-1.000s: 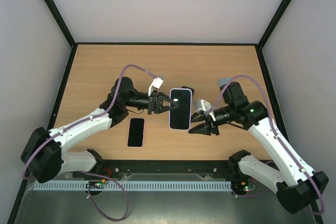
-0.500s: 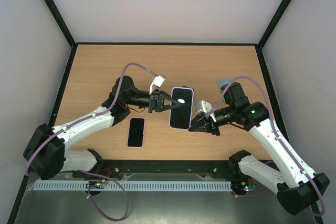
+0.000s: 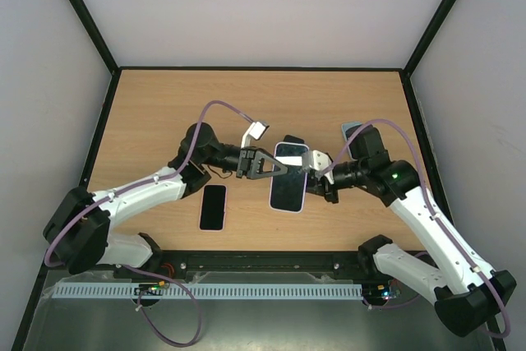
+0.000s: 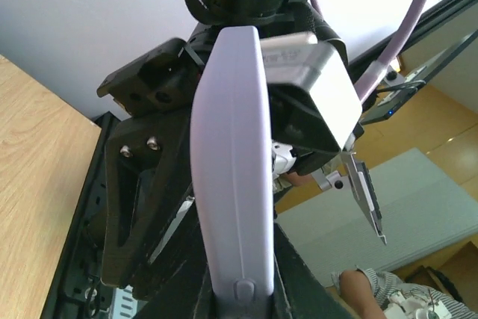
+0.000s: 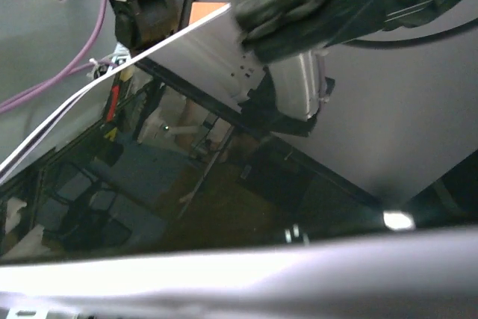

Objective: Take the phone out of the phone case

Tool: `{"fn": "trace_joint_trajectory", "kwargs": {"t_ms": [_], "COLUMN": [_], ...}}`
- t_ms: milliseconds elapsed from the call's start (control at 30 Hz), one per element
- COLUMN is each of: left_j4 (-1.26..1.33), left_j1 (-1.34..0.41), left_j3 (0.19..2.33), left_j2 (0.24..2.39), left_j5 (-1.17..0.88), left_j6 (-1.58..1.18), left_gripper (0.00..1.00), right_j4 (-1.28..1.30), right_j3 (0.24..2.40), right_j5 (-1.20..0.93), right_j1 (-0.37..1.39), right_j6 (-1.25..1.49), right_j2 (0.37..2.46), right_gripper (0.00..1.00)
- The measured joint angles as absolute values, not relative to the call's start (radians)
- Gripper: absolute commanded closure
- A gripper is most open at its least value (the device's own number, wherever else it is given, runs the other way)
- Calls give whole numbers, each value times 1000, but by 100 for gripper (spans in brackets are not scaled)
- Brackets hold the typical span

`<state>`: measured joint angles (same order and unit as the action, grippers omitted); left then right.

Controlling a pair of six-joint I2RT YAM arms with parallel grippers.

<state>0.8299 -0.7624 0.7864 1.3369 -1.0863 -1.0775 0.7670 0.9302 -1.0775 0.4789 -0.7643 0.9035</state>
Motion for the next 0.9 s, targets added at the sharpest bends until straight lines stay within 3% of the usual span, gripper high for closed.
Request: {"fn": "trace_joint_trajectory", "kwargs": {"t_ms": [233, 333, 567, 733, 900], "left_j4": [623, 474, 305, 266, 268], "left_j1": [-760, -754, -785, -808, -809], "left_j3": [807, 839, 867, 864, 865], "left_j2": [1276, 1218, 1141, 1149, 1158], "left_j5": [-1067, -1017, -857, -820, -813], "left_j6": [-923, -792, -569, -527, -525], "left_gripper": [97, 98, 98, 98, 98], "right_j4": [782, 849, 946, 948, 945], "right_j3": [930, 930, 930, 930, 927], "right_j5": [-1097, -1121, -1148, -1156, -1169], "right_j1": [477, 477, 477, 477, 477], "right_j6": [-753, -778, -786, -762, -744], "right_j2": [903, 889, 863, 864, 864], "right_gripper": [42, 38, 44, 63, 72]}}
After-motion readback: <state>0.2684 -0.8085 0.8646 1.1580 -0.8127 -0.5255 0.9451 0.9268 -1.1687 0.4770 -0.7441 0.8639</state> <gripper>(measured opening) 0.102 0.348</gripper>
